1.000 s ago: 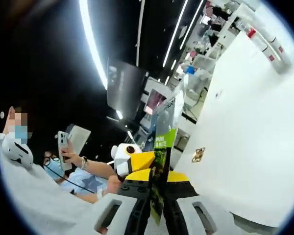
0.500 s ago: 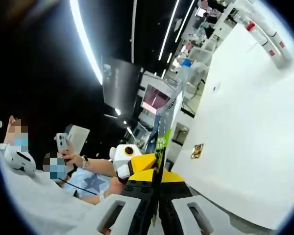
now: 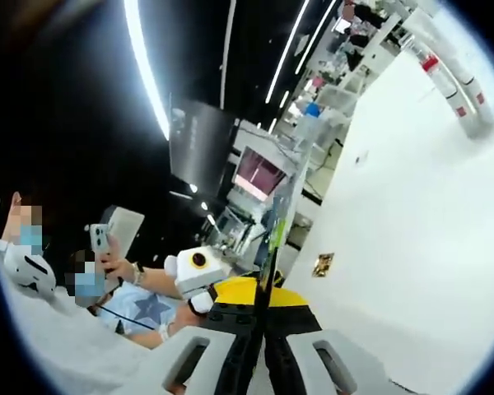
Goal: Arrange the skincare products in the storage area until every visible bottle or jar stands upright without overlapping.
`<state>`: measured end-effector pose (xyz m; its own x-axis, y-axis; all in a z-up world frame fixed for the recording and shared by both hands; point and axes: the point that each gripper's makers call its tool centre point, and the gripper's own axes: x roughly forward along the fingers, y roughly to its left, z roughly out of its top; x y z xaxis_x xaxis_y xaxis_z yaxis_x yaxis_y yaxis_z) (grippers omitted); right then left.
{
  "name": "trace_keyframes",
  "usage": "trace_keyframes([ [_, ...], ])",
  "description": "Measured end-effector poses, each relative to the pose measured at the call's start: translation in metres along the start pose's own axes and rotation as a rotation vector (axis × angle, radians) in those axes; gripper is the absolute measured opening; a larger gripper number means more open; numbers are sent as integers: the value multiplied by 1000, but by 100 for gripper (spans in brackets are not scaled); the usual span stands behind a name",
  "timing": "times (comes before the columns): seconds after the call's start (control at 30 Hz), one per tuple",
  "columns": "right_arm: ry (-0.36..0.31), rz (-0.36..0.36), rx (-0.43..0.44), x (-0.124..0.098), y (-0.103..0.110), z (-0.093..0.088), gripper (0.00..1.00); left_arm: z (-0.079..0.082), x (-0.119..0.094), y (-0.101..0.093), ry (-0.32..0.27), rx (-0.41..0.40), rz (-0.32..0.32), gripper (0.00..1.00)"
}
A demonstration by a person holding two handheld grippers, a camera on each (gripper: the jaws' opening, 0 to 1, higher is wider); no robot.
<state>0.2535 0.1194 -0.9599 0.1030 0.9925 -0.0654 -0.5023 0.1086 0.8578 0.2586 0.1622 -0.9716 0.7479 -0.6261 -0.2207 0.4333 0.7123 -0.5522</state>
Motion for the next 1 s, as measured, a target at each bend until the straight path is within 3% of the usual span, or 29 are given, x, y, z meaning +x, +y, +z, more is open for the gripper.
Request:
trace_keyframes([
  [0.2, 7, -37, -6, -3, -9, 2, 0, -8, -6, 20, 62, 201, 130, 16],
  [0.37, 19, -64, -12, -4, -18, -2, 0, -14, -3, 24, 69, 293, 164, 17],
  [0.7, 24, -116, -10, -7, -39, 8, 0, -23, 1, 36, 83, 386, 249, 20],
  [0.8, 24, -118, -10, -6, -41, 15, 0, -33, -1, 51, 162, 453, 318, 18],
  [0.93, 21, -124, -15, -3, -45, 26, 0, -35, 1, 49, 173, 491, 315, 17],
  [1.0, 27, -131, -23, 0, -47, 30, 0, -41, 0, 55, 218, 526, 336, 16],
])
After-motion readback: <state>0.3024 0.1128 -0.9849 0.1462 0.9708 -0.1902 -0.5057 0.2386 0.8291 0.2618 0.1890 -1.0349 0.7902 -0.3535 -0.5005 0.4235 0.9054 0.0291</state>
